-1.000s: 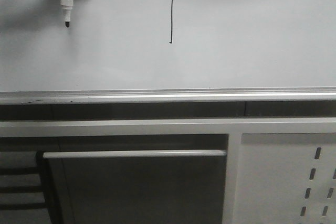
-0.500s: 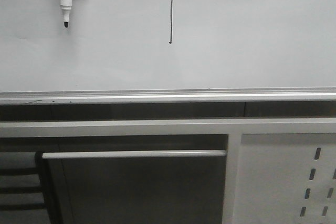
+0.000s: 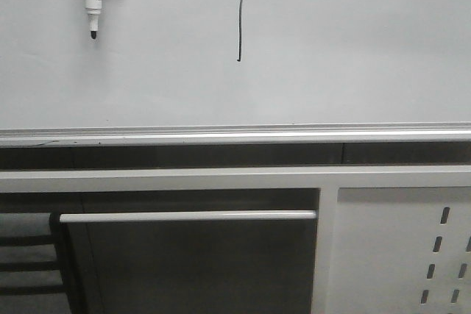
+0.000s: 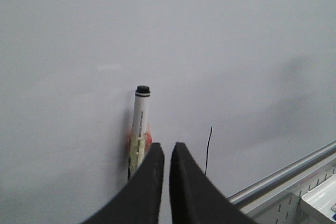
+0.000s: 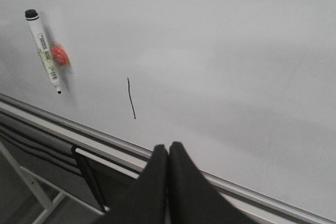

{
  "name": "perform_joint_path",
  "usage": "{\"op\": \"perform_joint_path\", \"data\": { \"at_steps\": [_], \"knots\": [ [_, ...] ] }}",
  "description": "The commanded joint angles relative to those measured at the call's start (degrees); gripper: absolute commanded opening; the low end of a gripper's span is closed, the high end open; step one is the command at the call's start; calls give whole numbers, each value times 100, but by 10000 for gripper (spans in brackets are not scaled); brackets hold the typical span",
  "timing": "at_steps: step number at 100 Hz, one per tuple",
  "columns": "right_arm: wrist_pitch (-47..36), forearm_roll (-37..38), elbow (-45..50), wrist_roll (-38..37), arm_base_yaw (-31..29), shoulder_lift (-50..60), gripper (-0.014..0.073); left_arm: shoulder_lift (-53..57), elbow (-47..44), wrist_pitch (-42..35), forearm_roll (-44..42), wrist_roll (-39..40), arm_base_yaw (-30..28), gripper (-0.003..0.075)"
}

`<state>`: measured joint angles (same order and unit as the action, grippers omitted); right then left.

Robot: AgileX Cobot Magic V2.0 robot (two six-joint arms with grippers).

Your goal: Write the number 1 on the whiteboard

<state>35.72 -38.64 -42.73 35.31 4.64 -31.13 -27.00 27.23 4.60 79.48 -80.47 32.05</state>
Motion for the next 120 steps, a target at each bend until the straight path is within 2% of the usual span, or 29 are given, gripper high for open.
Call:
{"op": "perform_joint_path", "data": {
  "at_steps": [1,19,34,64,120],
  "knots": [
    [-761,-166,492,7,-27,579,-64,354,-168,-16,87,29,-3,-20],
    [-1264,-234,1846,7,-27,2172,-64,1229,-901,-107,274,29,-3,-20],
    [-1276,-271,2403,7,-27,2914,-64,1685,-1159,-284,550,29,-3,-20],
    [-1226,-282,2558,7,-27,3047,-64,1775,-1183,-275,899,29,-3,-20],
    [-1226,-282,2558,7,-27,3047,-64,1775,-1183,-265,899,29,-3,-20]
  ]
}}
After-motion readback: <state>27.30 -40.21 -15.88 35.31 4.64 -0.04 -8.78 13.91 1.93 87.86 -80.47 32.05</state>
